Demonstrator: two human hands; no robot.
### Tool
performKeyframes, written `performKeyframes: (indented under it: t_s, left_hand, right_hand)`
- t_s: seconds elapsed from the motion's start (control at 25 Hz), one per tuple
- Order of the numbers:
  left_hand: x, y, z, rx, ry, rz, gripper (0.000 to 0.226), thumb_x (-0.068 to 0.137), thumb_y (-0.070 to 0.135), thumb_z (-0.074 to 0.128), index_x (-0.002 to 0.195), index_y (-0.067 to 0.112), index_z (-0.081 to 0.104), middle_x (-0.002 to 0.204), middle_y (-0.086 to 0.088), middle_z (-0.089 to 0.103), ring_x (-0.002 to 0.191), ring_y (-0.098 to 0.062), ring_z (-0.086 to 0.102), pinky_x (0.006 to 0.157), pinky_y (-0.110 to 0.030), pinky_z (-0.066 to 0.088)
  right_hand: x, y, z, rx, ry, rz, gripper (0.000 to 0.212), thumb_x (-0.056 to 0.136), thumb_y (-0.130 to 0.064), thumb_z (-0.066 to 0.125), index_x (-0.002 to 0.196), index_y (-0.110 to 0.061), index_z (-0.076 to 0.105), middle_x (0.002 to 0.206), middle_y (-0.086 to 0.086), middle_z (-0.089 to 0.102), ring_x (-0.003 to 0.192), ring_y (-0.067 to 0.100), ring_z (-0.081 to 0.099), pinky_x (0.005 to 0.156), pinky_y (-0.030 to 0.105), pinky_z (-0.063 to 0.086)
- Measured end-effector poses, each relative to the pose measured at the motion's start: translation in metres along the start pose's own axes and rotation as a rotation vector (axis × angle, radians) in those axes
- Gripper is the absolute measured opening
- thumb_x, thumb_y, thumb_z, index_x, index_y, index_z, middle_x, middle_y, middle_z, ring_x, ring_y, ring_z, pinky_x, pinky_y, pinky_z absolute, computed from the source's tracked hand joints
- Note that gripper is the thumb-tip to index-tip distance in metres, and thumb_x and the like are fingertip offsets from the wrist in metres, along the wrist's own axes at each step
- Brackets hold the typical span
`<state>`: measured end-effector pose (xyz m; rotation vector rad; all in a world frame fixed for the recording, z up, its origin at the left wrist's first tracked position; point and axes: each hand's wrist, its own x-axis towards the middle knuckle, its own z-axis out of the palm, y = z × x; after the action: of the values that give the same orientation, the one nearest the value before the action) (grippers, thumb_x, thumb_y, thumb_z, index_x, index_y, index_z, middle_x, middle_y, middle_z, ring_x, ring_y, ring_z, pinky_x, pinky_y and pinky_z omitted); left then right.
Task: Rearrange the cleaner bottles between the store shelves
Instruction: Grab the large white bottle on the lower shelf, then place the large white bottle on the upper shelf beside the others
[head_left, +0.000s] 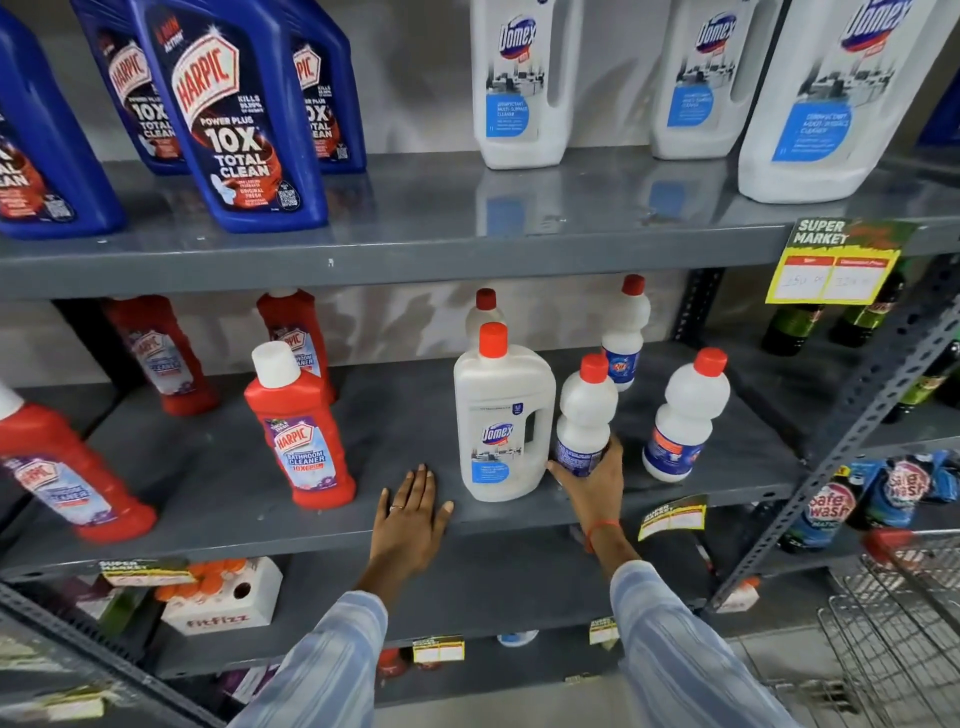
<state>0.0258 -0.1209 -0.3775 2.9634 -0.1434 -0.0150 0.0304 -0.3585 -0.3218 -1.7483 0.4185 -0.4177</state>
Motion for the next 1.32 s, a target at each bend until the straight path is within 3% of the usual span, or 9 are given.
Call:
performKeyframes:
  t_s: [0.12,0.24,0.4,0.52,0.64,0.76,1.0,1.16,1.32]
  left_hand:
    - [0.002,0.001,-0.002,0.017,-0.053,-0.016,0.064,0.098,0.05,0.009,0.15,0.015,0.001,0.159,0.001,-0.003,0.146,-0.015,-0.003,0.116,-0.039,-0.004]
    - [0.001,0.001,-0.002,0.019,-0.04,-0.003,0.073,0.09,0.057,-0.001,0.15,0.014,0.004,0.16,-0.001,0.001,0.146,-0.016,0.0,0.117,-0.04,-0.001]
    - [0.004,0.003,-0.008,0.026,-0.127,-0.005,0.065,0.098,0.049,0.011,0.15,0.012,0.002,0.16,-0.002,-0.004,0.146,-0.017,-0.003,0.117,-0.042,0.001]
    - [0.016,0.005,-0.018,0.056,-0.278,-0.028,0.064,0.1,0.045,0.019,0.15,0.011,-0.002,0.159,-0.002,-0.009,0.145,-0.018,-0.005,0.117,-0.044,0.004]
    - [0.028,0.002,-0.042,-0.035,-0.366,0.002,0.052,0.1,0.034,0.033,0.146,0.009,0.028,0.156,-0.012,0.021,0.14,-0.027,0.026,0.112,-0.04,0.025]
    - [0.023,0.004,-0.084,-0.179,-0.103,0.063,0.031,0.097,0.028,0.041,0.118,0.012,0.058,0.121,-0.019,0.062,0.106,-0.037,0.059,0.09,-0.042,0.048]
    - [-0.042,0.046,-0.168,-0.36,0.792,0.283,0.021,0.088,0.017,0.052,0.103,0.006,0.062,0.076,-0.016,0.069,0.064,-0.031,0.063,0.058,-0.036,0.051]
    - [-0.055,0.078,-0.226,-0.36,1.243,0.428,0.029,0.092,0.017,0.052,0.117,0.003,0.058,0.1,-0.011,0.069,0.09,-0.021,0.057,0.08,-0.031,0.042]
    - [-0.035,0.102,-0.284,-0.248,1.274,0.378,0.039,0.093,0.019,0.049,0.13,0.003,0.049,0.131,-0.013,0.058,0.127,-0.025,0.046,0.11,-0.039,0.027]
  right_hand:
    - [-0.033,-0.01,0.008,-0.106,0.227,-0.136,0.094,0.061,-0.021,0.084,0.137,-0.009,0.03,0.142,0.02,0.034,0.131,0.032,0.036,0.109,0.048,0.038]
    - [-0.068,-0.033,0.035,-0.122,0.116,-0.308,0.088,0.063,-0.028,0.084,0.135,-0.009,0.036,0.138,0.017,0.036,0.127,0.023,0.037,0.103,0.028,0.037]
    - [-0.072,-0.043,0.078,-0.126,0.039,-0.159,0.103,0.061,-0.041,0.083,0.141,-0.009,0.025,0.143,0.016,0.034,0.133,0.029,0.033,0.106,0.041,0.04]
    - [-0.063,-0.047,0.094,-0.071,0.069,-0.077,0.101,0.055,-0.036,0.086,0.136,-0.012,0.031,0.134,0.012,0.048,0.123,0.029,0.047,0.101,0.046,0.048]
    - [-0.054,-0.047,0.09,-0.041,0.04,-0.06,0.086,0.05,-0.031,0.086,0.121,-0.014,0.041,0.117,0.009,0.061,0.105,0.028,0.059,0.087,0.034,0.052]
    - [-0.061,-0.045,0.072,-0.054,0.009,-0.115,0.077,0.052,-0.029,0.086,0.115,-0.016,0.044,0.108,-0.001,0.064,0.095,0.021,0.061,0.081,0.027,0.046]
    - [-0.104,-0.092,0.022,0.132,0.099,-0.339,0.08,0.047,-0.027,0.091,0.113,-0.018,0.045,0.106,-0.003,0.062,0.092,0.013,0.061,0.08,0.025,0.055]
    - [-0.123,-0.159,-0.018,0.233,0.171,-0.545,0.082,0.045,-0.041,0.086,0.111,-0.011,0.046,0.102,-0.001,0.06,0.089,0.009,0.06,0.073,0.012,0.051]
    - [-0.124,-0.241,-0.061,0.16,0.222,-0.72,0.097,0.045,-0.059,0.076,0.121,-0.008,0.045,0.11,0.0,0.062,0.096,0.01,0.059,0.082,0.017,0.052]
